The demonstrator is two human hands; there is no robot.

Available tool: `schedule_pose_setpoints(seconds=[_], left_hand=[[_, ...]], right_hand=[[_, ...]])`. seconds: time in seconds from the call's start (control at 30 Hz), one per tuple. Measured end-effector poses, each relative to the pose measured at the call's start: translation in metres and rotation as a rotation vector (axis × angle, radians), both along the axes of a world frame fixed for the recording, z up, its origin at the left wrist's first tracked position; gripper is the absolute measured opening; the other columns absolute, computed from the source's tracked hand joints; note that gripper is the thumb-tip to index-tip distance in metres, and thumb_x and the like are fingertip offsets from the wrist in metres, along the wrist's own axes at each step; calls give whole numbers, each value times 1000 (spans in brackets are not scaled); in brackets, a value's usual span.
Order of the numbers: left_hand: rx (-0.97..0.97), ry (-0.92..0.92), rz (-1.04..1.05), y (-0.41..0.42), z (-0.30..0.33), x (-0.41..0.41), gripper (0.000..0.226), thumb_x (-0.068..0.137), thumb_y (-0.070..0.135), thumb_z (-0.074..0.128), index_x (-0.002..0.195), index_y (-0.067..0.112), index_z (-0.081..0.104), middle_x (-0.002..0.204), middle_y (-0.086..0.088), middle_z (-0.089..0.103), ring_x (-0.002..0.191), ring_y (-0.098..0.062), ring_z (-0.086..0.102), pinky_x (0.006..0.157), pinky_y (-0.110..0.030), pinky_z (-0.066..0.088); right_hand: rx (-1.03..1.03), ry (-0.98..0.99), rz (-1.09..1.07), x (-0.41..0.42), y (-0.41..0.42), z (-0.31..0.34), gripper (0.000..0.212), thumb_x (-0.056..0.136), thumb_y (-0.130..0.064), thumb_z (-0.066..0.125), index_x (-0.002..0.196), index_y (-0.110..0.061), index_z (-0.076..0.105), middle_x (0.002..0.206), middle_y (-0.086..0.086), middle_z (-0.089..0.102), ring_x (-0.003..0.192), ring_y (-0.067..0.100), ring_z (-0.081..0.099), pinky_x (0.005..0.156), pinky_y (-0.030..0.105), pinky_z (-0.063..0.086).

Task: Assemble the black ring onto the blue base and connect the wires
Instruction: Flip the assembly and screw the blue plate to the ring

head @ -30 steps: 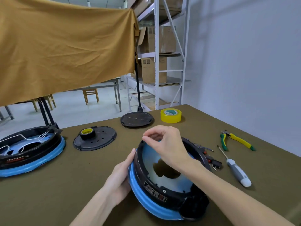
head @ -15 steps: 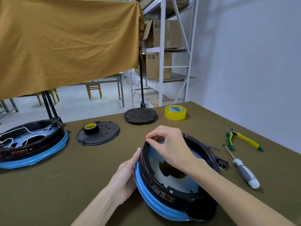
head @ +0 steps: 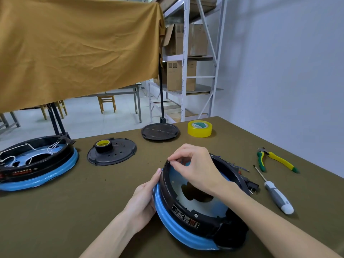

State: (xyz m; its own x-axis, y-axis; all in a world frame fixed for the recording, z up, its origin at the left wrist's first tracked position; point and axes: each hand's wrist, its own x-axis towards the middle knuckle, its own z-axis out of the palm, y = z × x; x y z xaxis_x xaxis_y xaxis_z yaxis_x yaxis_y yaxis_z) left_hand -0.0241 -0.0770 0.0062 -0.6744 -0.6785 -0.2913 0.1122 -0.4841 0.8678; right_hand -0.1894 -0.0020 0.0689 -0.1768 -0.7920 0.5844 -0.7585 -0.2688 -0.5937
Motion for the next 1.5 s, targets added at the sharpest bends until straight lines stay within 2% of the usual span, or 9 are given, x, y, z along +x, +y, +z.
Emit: schedule_pose_setpoints(seconds=[0.3, 0.53, 0.67, 0.77, 0.9, 1.0, 1.17, 1.27, 1.5], left_hand=[[7, -16, 14, -1, -2, 0, 54, 83, 55, 77, 109, 9, 81, 124, -24, 72, 117, -38, 68, 86, -39, 64], [-2, -13, -51, -11, 0, 3, 51, 86, 41, 79, 118, 2, 76, 107, -16, 79, 92, -28, 79, 69, -32, 63], [-276, -201, 1, -19, -1, 3, 39, 104, 28, 62, 141, 21, 55, 101, -9, 81, 89, -26, 78, 73, -35, 61], [-663, -352, -88, -23, 0, 11, 40, 107, 31, 54, 142, 48, 43, 101, -1, 81, 94, -18, 77, 83, -34, 61], [-900, -383, -277, -25, 6, 26, 64, 107, 9, 46, 143, 62, 37, 105, -3, 77, 98, -19, 72, 91, -37, 60], [-1095, -354, -359, -20, 7, 33, 95, 90, -10, 49, 150, 61, 29, 110, 8, 72, 104, -18, 69, 92, -32, 58], [-1527, -472, -95, -16, 8, 25, 102, 88, 27, 78, 156, 61, 11, 105, 23, 54, 99, -1, 59, 83, -25, 55], [-1748, -433, 37, -18, 10, 24, 99, 83, 29, 83, 158, 51, 23, 122, 18, 43, 103, 3, 51, 82, -19, 52], [-1835, -322, 66, -10, 18, 25, 78, 71, 20, 91, 140, 28, 56, 148, 13, 49, 131, -10, 54, 105, -40, 52]], right_hand=[[14, -4, -57, -1, 4, -2, 18, 94, -10, 68, 102, -22, 80, 92, -7, 65, 83, 10, 62, 75, 15, 45], [390, 231, -69, 1, 17, -1, 40, 97, -64, 49, 123, -42, 69, 97, -14, 58, 84, 0, 54, 87, 30, 47], [673, -1, 164, 1, 37, 3, 61, 86, -84, 48, 137, -50, 52, 110, -21, 62, 87, -7, 62, 84, 24, 46], [791, 246, 133, 5, 55, -1, 97, 66, -96, 55, 148, -50, 34, 134, -29, 49, 110, -10, 50, 89, 21, 39], [641, 395, 165, 19, 67, 10, 29, 78, -60, 61, 92, -35, 64, 89, -15, 70, 79, 2, 58, 63, 20, 40], [583, 414, 104, 17, 71, 30, 34, 77, -55, 50, 85, -25, 63, 77, -6, 68, 68, 7, 61, 65, 34, 53], [601, 466, 57, -5, 74, 53, 28, 83, -56, 39, 88, -36, 57, 80, -10, 66, 75, 7, 62, 71, 38, 53], [591, 462, 57, -9, 77, 51, 18, 85, -49, 42, 85, -38, 55, 77, -11, 63, 73, 6, 58, 63, 31, 45], [579, 362, 102, -15, 86, 41, 11, 78, -45, 46, 77, -38, 54, 73, -7, 60, 65, 9, 54, 59, 31, 44]])
